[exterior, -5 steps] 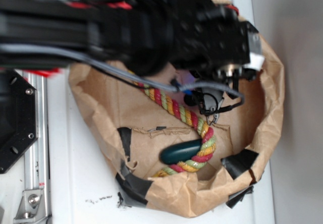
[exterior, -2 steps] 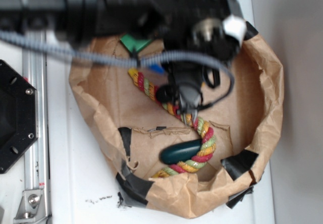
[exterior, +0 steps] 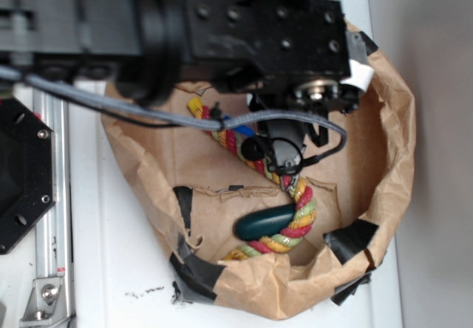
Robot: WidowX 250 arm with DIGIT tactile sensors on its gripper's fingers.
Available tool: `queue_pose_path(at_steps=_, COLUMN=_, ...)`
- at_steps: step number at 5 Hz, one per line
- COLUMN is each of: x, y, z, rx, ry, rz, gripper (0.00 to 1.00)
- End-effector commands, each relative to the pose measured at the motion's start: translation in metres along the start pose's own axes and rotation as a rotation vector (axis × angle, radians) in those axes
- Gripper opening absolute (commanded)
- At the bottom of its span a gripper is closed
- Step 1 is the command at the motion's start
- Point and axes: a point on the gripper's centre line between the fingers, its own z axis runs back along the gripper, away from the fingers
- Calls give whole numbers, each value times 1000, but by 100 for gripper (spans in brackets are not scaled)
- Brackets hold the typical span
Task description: Grab the yellow duck.
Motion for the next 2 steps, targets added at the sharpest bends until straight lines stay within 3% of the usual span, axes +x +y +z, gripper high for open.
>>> queue_pose_path(at_steps=1, x=22, y=7, z=-10, rx=-5, ry=-19, rz=27, gripper=0)
queue_pose_path(at_steps=2, x=18, y=11, z=-9, rx=-32, ry=-13, rz=13, gripper=0)
